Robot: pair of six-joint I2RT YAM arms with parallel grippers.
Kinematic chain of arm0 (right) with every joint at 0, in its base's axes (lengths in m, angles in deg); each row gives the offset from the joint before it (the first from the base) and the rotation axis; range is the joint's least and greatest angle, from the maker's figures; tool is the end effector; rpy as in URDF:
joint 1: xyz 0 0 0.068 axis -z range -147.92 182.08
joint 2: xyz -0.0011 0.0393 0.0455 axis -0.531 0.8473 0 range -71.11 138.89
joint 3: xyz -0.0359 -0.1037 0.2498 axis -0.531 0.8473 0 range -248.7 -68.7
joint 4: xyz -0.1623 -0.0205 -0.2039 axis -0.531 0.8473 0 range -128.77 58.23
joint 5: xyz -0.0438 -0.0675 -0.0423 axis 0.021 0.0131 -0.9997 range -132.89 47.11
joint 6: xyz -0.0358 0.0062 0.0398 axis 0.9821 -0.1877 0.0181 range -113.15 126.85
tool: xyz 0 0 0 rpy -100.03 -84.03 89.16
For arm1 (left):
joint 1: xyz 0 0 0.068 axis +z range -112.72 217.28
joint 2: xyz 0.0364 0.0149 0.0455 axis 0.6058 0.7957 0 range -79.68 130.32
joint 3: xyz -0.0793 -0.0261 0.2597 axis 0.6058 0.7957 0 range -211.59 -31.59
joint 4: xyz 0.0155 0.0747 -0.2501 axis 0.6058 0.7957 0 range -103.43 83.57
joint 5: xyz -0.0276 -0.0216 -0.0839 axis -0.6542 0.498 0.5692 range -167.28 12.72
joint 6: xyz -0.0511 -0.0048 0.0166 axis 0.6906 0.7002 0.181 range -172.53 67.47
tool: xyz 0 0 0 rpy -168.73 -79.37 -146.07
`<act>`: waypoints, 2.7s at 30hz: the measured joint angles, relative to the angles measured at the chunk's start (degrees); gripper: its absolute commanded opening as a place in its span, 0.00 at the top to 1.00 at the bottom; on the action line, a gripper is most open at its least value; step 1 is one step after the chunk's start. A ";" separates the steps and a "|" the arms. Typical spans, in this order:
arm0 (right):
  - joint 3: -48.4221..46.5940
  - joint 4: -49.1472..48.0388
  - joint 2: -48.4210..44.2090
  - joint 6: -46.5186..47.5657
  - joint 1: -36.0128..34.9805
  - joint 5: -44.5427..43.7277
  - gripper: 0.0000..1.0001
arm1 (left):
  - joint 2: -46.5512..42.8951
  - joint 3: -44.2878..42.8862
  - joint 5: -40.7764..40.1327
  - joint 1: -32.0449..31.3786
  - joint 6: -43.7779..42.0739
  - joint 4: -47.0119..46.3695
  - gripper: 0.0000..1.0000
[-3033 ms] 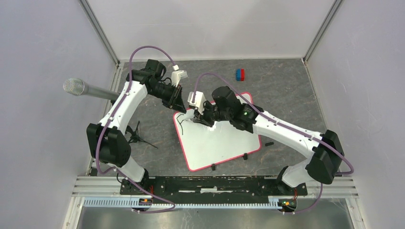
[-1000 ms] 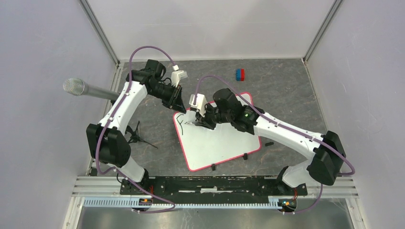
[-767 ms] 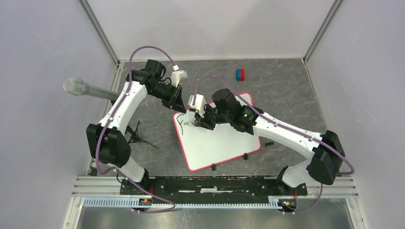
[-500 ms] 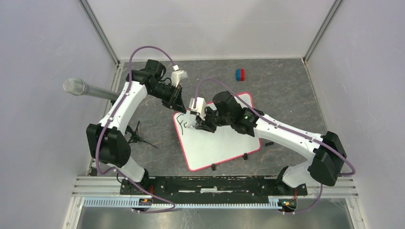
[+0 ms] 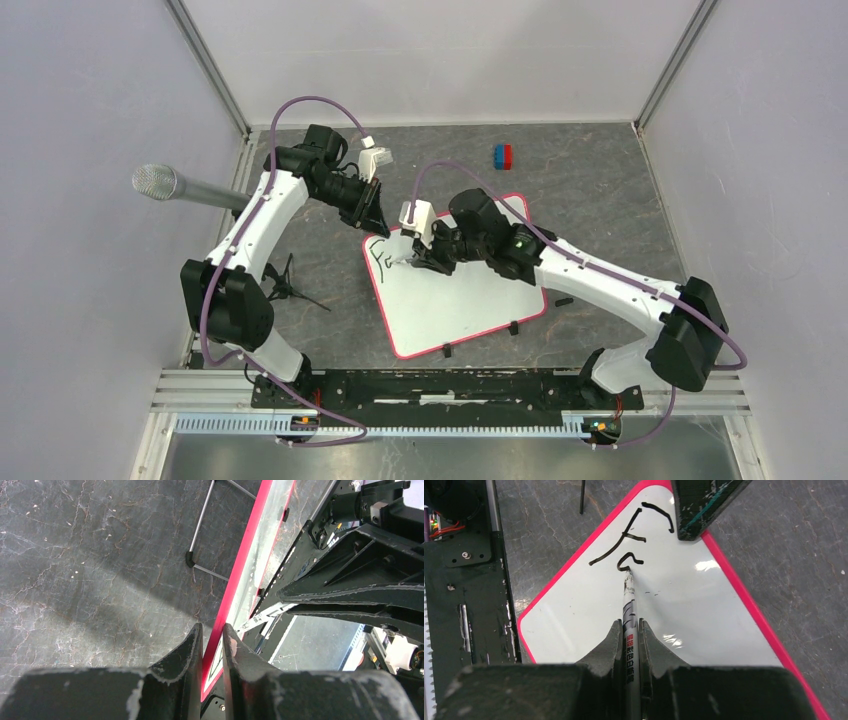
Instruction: Write a sentence on the whiteboard
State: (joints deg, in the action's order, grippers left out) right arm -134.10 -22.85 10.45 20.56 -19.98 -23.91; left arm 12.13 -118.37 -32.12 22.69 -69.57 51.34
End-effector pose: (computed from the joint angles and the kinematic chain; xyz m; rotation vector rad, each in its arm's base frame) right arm 0.1903 0.2629 0.3070 -1.3526 1.7208 0.7400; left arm 0.2954 -0.1030 0.3226 0.8881 2.4330 -1.0640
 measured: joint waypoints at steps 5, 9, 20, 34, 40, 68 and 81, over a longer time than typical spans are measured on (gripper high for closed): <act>-1.09 0.00 0.00 -0.07 0.83 -0.48 1.00 | 0.00 0.00 0.00 0.00 0.00 -0.02 0.98; -1.44 0.00 0.02 -0.22 1.01 -0.85 1.00 | 0.00 0.00 -0.02 0.00 0.00 -0.02 0.98; -1.36 0.02 0.02 -0.22 1.11 -0.35 1.00 | 0.00 0.00 -0.02 0.00 0.00 0.00 0.98; -0.33 2.49 -1.42 0.72 1.01 0.87 1.00 | -0.04 0.00 0.09 0.00 -0.02 0.04 0.98; -0.33 2.99 -3.65 1.09 1.01 -0.07 1.00 | -0.09 0.00 0.13 0.00 0.00 0.09 0.98; -2.32 1.84 -0.33 0.87 1.01 -1.05 1.00 | -0.39 0.20 0.07 0.00 0.00 0.02 0.98; -2.19 2.47 -1.07 1.36 2.23 -1.09 1.00 | -0.42 0.31 0.00 0.00 0.00 -0.20 0.98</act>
State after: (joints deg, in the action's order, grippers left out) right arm -136.29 -20.38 9.38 21.92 -17.75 -25.00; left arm 11.72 -118.07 -32.12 22.69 -69.57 51.15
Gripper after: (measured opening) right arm 0.146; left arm 0.240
